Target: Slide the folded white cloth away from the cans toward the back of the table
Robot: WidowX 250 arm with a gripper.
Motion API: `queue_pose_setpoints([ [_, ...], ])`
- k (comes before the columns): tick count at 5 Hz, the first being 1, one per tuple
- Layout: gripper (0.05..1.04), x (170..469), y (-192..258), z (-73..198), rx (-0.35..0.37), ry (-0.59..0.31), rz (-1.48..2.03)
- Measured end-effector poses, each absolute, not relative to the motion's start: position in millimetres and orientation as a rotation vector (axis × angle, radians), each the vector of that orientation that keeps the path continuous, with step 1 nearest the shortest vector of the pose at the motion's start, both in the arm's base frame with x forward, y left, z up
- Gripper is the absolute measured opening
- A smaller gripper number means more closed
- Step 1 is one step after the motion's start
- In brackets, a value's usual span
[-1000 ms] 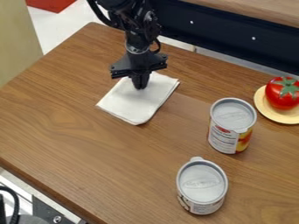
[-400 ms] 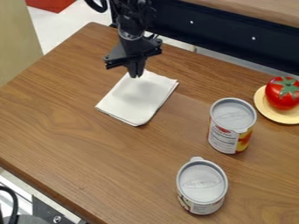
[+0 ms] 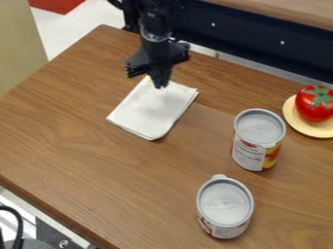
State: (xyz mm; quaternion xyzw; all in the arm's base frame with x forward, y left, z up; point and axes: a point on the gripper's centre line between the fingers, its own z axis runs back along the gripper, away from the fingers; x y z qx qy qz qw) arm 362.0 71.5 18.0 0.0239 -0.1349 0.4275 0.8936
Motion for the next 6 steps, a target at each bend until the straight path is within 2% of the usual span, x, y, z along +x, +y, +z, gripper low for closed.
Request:
queue_pose_setpoints([
  [1, 0.053, 355.6, 43.8, 30.0, 0.035, -0.262, 0.828],
  [2, 0.053, 332.0, 26.6, 39.4, 0.046, -0.225, 0.716],
  [4, 0.053, 278.5, 24.1, 49.0, 0.082, -0.161, 0.422],
  [6, 0.071, 232.2, 45.9, 35.4, 0.115, -0.082, 0.322],
])
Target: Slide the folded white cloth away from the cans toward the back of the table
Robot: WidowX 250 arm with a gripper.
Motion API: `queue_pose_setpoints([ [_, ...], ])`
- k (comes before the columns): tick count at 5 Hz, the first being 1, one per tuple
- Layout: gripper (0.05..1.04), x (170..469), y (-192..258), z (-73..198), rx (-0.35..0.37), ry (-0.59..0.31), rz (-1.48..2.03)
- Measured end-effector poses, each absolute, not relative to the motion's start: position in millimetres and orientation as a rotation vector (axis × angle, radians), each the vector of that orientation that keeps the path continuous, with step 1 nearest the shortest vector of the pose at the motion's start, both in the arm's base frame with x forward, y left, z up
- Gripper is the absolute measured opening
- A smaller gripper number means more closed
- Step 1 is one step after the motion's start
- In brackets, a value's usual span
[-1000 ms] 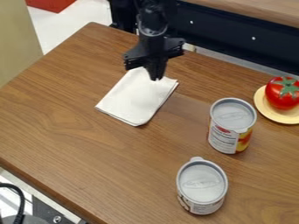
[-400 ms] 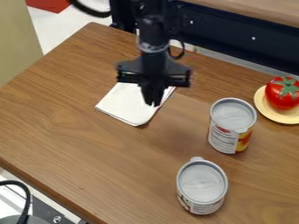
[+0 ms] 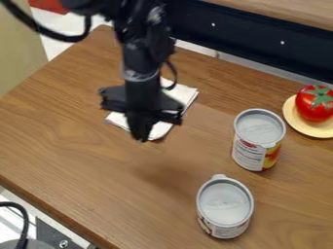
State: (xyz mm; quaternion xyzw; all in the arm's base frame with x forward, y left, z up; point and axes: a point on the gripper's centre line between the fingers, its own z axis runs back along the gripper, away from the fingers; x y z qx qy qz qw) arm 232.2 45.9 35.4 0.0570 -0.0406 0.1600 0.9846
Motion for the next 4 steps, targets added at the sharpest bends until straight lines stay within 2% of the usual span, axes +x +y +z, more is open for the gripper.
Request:
queue_pose_setpoints([
  [1, 0.211, 218.4, 57.6, 32.1, 0.121, -0.106, 0.306],
  [2, 0.454, 205.7, 67.8, 31.0, 0.124, -0.13, 0.283],
  [3, 0.746, 197.9, 74.1, 29.2, 0.102, -0.106, 0.264],
  [4, 0.984, 188.7, 77.7, 32.2, 0.089, -0.122, 0.278],
])
